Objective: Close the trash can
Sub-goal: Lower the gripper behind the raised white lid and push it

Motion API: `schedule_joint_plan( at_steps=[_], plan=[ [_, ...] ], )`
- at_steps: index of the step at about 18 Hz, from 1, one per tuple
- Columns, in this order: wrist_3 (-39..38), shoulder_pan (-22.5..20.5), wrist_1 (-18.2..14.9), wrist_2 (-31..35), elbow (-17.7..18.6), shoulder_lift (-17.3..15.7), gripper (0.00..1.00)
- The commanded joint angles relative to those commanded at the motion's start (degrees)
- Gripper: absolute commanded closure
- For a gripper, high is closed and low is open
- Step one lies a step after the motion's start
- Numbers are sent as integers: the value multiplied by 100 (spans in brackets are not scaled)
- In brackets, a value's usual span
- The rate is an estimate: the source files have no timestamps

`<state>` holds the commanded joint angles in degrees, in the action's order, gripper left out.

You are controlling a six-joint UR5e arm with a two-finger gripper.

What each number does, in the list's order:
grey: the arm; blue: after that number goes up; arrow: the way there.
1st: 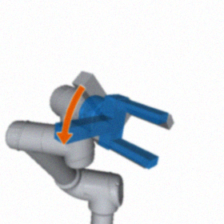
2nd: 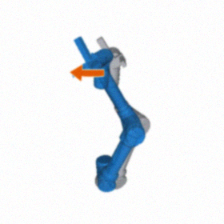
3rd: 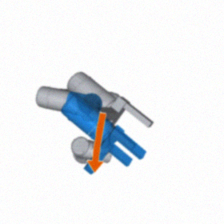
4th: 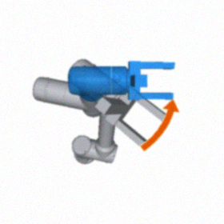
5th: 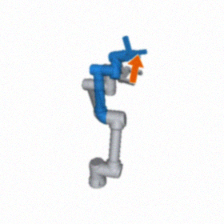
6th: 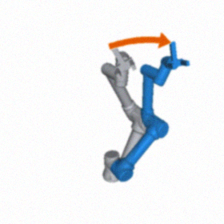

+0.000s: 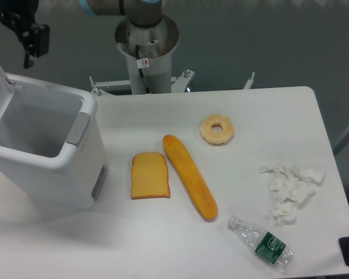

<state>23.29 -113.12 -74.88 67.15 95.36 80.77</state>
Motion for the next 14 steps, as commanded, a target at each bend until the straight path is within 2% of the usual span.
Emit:
schedule_joint_plan(
  at_steps=[7,14],
  plan=[
    [-123,0,0,-9,-79,-17,0],
    [-123,-26,229,26,-97,9,0]
  ],
)
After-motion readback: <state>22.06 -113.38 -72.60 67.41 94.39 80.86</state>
